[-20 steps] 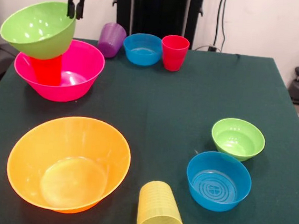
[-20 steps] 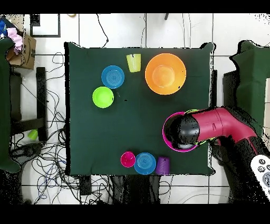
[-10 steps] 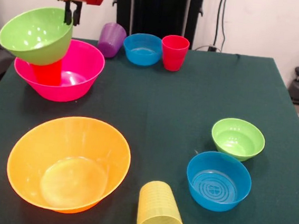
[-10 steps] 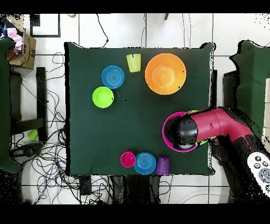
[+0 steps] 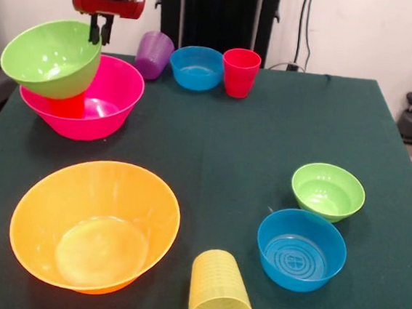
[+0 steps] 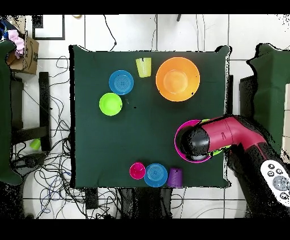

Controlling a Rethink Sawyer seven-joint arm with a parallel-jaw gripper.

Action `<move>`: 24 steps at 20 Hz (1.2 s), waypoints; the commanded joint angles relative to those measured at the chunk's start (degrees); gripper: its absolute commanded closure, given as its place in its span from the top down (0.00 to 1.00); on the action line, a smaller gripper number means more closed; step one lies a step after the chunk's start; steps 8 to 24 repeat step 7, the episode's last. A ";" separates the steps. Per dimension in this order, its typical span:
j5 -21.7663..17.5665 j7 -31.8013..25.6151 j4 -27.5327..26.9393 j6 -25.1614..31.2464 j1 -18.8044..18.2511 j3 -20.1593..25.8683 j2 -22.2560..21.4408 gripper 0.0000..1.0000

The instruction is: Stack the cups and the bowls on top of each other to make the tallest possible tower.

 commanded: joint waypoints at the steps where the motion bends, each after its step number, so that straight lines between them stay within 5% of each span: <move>1: -5.49 -14.17 -2.60 -3.43 0.65 -1.28 2.83 0.00; 24: -7.14 -12.96 -2.33 -4.31 0.54 -1.60 3.45 0.00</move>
